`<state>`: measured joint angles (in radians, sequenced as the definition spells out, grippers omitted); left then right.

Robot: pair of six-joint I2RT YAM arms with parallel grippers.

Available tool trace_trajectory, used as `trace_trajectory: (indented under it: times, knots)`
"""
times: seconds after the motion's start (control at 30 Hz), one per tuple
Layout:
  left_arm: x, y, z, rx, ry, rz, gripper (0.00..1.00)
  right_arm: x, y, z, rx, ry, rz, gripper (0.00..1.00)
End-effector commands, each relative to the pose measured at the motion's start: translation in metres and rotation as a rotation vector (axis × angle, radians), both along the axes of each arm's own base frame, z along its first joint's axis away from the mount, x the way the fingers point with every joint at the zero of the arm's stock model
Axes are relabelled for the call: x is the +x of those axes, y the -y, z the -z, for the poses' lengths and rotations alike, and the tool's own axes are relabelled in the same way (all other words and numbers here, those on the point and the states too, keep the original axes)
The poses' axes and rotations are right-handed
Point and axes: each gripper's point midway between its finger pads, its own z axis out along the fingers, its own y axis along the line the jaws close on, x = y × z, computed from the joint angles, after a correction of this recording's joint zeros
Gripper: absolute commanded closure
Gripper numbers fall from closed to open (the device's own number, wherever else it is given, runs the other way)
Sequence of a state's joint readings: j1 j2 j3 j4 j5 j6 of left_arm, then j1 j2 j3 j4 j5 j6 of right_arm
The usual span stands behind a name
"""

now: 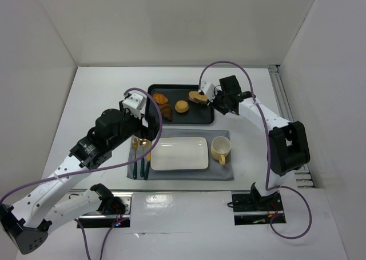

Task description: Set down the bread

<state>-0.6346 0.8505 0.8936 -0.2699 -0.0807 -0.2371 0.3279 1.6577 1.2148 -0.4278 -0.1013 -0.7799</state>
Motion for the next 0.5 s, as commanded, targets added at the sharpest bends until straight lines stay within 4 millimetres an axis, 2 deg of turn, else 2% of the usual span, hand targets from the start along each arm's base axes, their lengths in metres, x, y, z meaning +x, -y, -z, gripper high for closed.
trace_trajectory:
  times: [0.0,0.27,0.47]
  knots:
    - [0.003,0.000,-0.007,-0.005,0.035,0.002,0.00,-0.001,-0.008,-0.036,0.031,0.080,-0.029,0.90]
    - [0.004,-0.001,-0.007,-0.003,0.036,-0.007,0.00,-0.010,-0.009,-0.051,0.063,0.090,-0.029,0.95]
    - [0.005,-0.002,-0.007,-0.001,0.038,-0.016,0.00,-0.031,-0.011,-0.065,0.104,0.063,-0.048,0.97]
